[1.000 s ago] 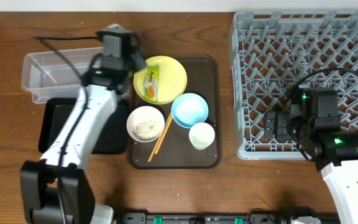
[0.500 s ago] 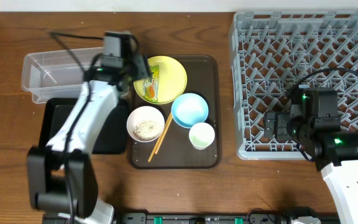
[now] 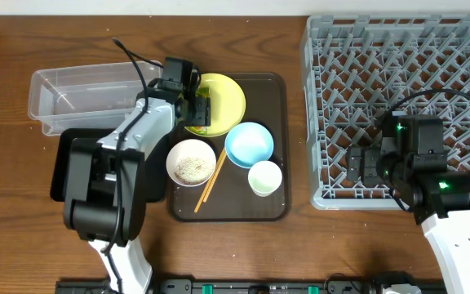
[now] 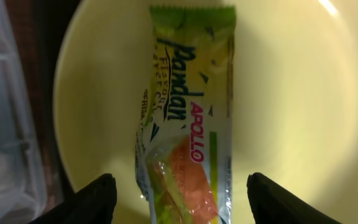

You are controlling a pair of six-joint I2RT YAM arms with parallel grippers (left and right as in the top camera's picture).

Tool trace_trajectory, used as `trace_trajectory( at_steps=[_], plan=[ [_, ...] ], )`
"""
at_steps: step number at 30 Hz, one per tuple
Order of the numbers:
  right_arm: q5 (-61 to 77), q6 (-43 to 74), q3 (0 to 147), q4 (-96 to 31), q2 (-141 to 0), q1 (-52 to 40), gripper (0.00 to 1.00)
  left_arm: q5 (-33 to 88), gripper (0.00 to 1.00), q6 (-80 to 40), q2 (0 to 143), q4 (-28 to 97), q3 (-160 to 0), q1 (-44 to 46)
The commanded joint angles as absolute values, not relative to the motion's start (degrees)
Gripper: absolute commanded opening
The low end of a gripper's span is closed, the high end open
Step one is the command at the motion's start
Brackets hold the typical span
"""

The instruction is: Sort waste into correct bins and load items into the dishwasher rack

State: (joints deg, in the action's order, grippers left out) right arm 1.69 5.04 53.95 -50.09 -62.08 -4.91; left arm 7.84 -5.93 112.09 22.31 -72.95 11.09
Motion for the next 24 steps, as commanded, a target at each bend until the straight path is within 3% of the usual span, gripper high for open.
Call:
trace_trajectory(
  at_steps=[1,5,7,10,13,24],
  plan=[
    [1.5,5.5,55.2,-50.2,-61.8,-4.0,0.99,8.4,0.70,-4.9,114.0,22.0,-72.9,11.8],
    [1.5,5.5,55.2,-50.2,-61.8,-4.0,0.99,8.4,0.70,-4.9,116.0,22.0,-72.9,12.4],
    [1.5,5.5,55.2,-50.2,-61.8,-4.0,0.99,8.4,0.56,-4.9,116.3,22.0,-72.9,12.4],
    [1.5,5.5,55.2,-50.2,-61.8,-4.0,0.99,8.4,0.25,-5.0,116.1,22.0,-73.0,12.3],
    [1.5,5.5,55.2,-50.2,-61.8,-4.0,0.99,8.3,0.12,-4.9,115.5,22.0,-73.0,12.3],
    [1.5,5.5,55.2,-50.2,-61.8,-4.0,0.99,7.2,0.08,-5.0,99.6,22.0,-73.1,11.0]
  ],
)
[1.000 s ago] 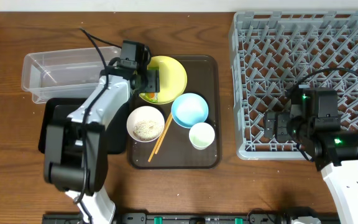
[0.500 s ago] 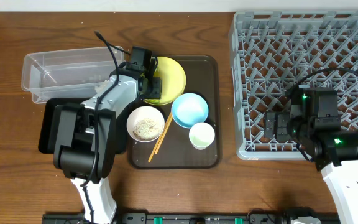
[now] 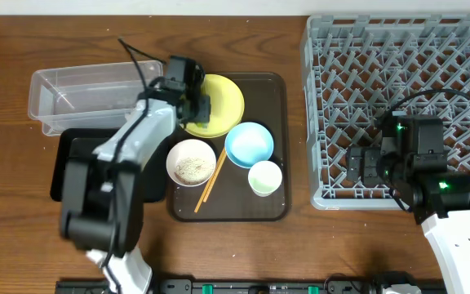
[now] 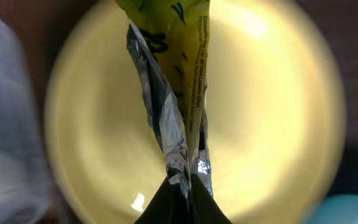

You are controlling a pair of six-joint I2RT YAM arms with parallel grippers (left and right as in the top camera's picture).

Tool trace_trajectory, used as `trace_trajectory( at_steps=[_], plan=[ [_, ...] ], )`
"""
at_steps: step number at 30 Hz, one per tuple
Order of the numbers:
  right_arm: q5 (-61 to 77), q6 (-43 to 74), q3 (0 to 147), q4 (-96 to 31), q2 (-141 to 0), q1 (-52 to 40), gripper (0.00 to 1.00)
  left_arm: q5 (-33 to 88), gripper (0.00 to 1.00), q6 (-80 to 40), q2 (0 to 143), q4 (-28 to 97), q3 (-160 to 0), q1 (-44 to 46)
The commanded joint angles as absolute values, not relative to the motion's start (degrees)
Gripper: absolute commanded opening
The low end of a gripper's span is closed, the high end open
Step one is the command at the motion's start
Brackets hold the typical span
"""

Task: Sort waste into correct bins and load items into the dishwasher rack
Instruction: 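Carry the wrapper left and release it into the clear bin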

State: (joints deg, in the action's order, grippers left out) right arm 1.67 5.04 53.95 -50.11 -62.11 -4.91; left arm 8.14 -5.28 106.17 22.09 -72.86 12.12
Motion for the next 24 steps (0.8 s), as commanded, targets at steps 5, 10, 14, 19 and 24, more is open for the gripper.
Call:
trace_trajectory(
  at_steps=[5,10,14,19,24],
  plan=[
    [1.5,5.5,55.2,-50.2,-61.8,-4.0,0.99,-0.2,0.08,-8.9,93.7,22.1,-73.1,6.4],
    [1.5,5.5,55.2,-50.2,-61.8,-4.0,0.99,-1.1,0.09,-23.9,94.0,22.2,-73.0,-1.7],
    [1.5,5.5,55.2,-50.2,-61.8,-4.0,0.99,-1.1,0.13,-34.7,96.1,21.5,-73.0,-6.5],
    [1.6,5.5,55.2,-50.2,-61.8,-4.0,0.99,-0.5,0.34,-37.1,99.1,18.1,-73.0,-8.9],
    [1.5,5.5,55.2,-50.2,-61.8,-4.0,0.99,0.6,0.55,-31.4,98.9,16.9,-73.1,-9.0]
  ],
)
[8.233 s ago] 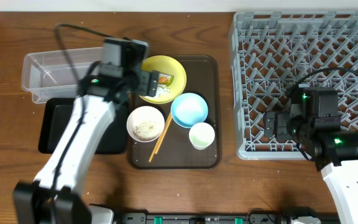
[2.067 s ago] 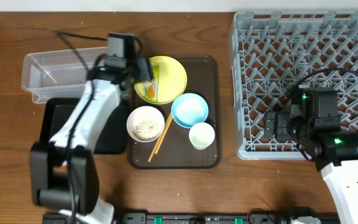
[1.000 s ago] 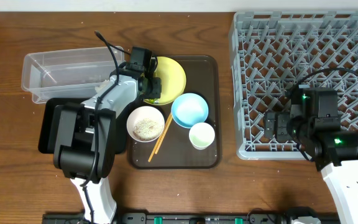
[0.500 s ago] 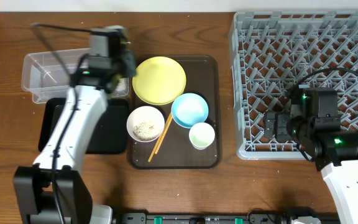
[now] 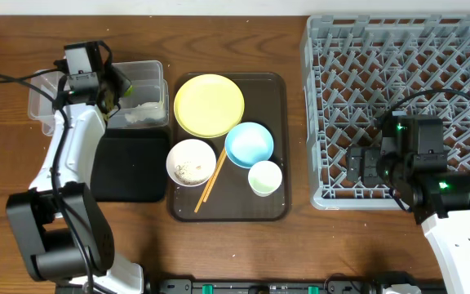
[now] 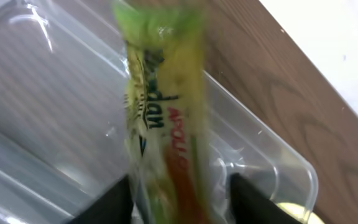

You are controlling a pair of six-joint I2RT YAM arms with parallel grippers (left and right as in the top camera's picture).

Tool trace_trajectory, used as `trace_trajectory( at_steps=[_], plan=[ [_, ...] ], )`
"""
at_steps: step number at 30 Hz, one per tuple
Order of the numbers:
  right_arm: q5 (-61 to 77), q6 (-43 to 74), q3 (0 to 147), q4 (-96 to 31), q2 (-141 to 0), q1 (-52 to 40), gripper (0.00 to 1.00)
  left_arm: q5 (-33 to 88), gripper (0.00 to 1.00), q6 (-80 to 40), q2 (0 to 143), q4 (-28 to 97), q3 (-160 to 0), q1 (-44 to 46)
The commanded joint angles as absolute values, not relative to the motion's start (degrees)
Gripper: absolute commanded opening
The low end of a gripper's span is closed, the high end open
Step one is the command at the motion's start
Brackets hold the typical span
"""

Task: Sort waste into correct bins and load items into the dishwasher rack
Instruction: 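Carry the wrapper left and release it into the clear bin, then grasp the white rice bowl with the left gripper and lift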

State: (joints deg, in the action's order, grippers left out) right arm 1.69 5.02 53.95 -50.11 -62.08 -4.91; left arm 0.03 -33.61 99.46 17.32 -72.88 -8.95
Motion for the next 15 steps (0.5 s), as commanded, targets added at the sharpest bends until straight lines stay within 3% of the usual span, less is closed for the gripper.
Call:
trace_trajectory(
  at_steps=[1,7,15],
  plan=[
    [1.5,5.5,55.2,-50.2,-61.8,-4.0,0.99,1.5,0.55,-30.0,98.3,17.0,-73.1,-9.0],
    [1.5,5.5,55.2,-50.2,-61.8,-4.0,0.99,5.7,0.61,-28.1,92.2,22.0,-73.1,-8.4],
    [1.5,5.5,55.2,-50.2,-61.8,-4.0,0.99,13.5,0.61,-22.7,88.9,40.9,-72.9,-0.9]
  ],
)
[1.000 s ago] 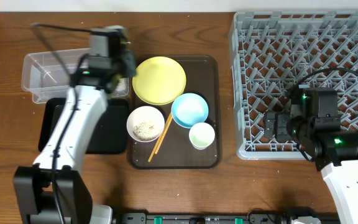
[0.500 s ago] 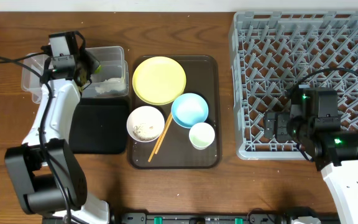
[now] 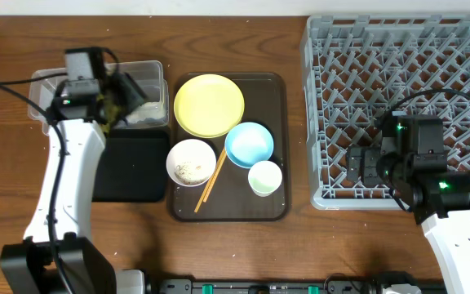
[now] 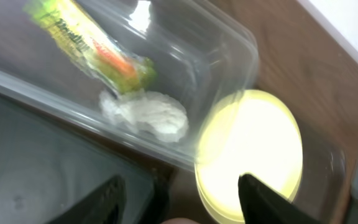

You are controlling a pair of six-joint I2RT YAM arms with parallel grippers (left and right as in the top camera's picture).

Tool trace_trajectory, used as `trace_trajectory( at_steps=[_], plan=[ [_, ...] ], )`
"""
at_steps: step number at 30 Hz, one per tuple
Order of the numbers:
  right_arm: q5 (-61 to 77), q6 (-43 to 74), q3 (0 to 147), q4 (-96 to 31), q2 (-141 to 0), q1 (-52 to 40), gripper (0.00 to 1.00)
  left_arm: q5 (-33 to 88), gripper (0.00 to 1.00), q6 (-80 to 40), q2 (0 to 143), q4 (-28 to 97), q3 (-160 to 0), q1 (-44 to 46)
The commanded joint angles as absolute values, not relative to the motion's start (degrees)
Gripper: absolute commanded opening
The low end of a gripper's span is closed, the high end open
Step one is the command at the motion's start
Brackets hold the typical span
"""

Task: Sort waste into correct bins and load items into the dishwasher rack
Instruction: 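Grasp the white rice bowl with the left gripper and lift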

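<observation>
A green and yellow snack wrapper lies in the clear plastic bin, beside a crumpled white tissue. My left gripper hangs open and empty over the bin's right end, between the black bin and the bare yellow plate. On the brown tray are the yellow plate, a blue bowl, a white bowl with crumbs, a pale green cup and chopsticks. My right gripper sits over the grey dishwasher rack; its jaws are unclear.
The black bin lies in front of the clear bin, left of the tray. The rack fills the right side of the table. Bare wood shows in front of the tray and between tray and rack.
My left gripper held the wrapper over the clear bin; now the wrapper lies inside the bin and the gripper is open and empty, shifted right towards the plate. The right arm has not moved.
My left gripper stood open around the wrapper on the yellow plate. Then it was shut on the wrapper above the plate. Later it held the wrapper over the clear bin. Now the wrapper rests in that bin and the plate is bare.
</observation>
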State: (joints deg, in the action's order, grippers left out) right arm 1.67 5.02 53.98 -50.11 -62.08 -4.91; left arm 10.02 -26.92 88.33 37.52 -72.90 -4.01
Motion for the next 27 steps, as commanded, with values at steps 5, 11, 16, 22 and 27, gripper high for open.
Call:
trace_trajectory(
  at_steps=[5,11,16,22,27],
  plan=[
    [1.6,5.5,55.2,-50.2,-61.8,-4.0,0.99,13.5,0.61,-19.2,90.5,46.5,-71.5,7.0],
    [1.6,5.5,55.2,-50.6,-61.8,-4.0,0.99,11.1,0.60,-19.1,93.1,45.8,-69.5,15.3],
    [1.6,5.5,55.2,-51.1,-61.8,-4.0,0.99,8.0,0.60,-19.6,97.4,45.6,-69.4,19.8],
    [1.6,5.5,55.2,-51.3,-61.8,-4.0,0.99,7.9,0.59,-20.4,103.5,44.7,-69.4,21.7],
    [1.6,5.5,55.2,-51.8,-61.8,-4.0,0.99,7.9,0.43,-21.1,107.0,44.7,-69.4,21.7]
  ],
)
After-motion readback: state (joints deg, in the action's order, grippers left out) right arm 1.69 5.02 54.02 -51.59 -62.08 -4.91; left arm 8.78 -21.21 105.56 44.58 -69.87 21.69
